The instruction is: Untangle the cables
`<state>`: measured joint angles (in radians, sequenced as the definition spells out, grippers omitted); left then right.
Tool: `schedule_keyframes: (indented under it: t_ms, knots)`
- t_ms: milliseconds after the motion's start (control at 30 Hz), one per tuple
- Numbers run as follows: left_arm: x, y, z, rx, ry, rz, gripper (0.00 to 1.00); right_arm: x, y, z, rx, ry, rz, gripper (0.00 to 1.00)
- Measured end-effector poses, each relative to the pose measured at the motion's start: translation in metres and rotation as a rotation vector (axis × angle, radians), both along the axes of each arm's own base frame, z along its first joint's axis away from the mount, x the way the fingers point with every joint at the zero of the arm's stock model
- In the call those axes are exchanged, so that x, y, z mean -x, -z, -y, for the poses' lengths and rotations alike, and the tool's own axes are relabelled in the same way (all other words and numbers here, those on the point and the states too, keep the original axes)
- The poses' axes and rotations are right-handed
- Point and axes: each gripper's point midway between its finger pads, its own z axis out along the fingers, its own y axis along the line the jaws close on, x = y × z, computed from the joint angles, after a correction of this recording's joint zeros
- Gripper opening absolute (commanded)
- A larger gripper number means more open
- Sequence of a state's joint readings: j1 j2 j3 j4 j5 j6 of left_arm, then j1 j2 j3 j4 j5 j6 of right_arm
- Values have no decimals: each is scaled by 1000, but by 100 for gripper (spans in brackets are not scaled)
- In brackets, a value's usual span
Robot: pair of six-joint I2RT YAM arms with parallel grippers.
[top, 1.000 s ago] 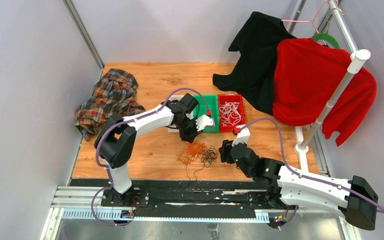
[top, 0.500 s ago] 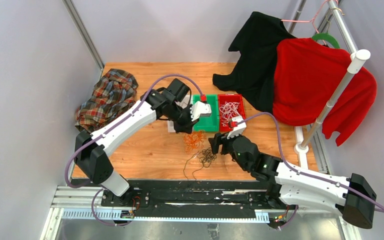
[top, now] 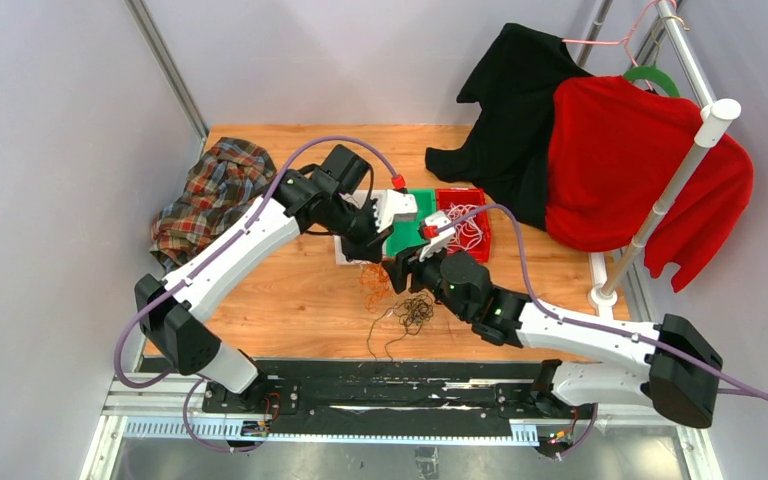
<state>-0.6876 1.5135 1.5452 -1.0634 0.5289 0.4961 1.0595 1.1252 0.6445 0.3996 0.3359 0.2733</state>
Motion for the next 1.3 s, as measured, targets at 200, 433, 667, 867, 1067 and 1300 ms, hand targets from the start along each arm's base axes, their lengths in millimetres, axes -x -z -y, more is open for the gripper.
schedule_keyframes:
  t_ms: [200,433,667,867,1067,1300]
  knots:
    - [12,-8,-1,22,24,-24,1,-3,25,-4,53,1,-31,13]
    - [22,-21,-3,59,52,-16,0,5,37,14,-3,36,-58,1]
    - [22,-22,-5,56,72,15,1,10,26,46,-90,114,-44,1]
    - [21,-23,-7,48,72,33,44,18,23,57,-112,100,-39,1]
    - [21,-18,-5,43,15,-26,76,19,33,61,-43,91,-69,1]
    - [24,24,4,66,-117,-157,99,21,13,57,-86,70,-51,1]
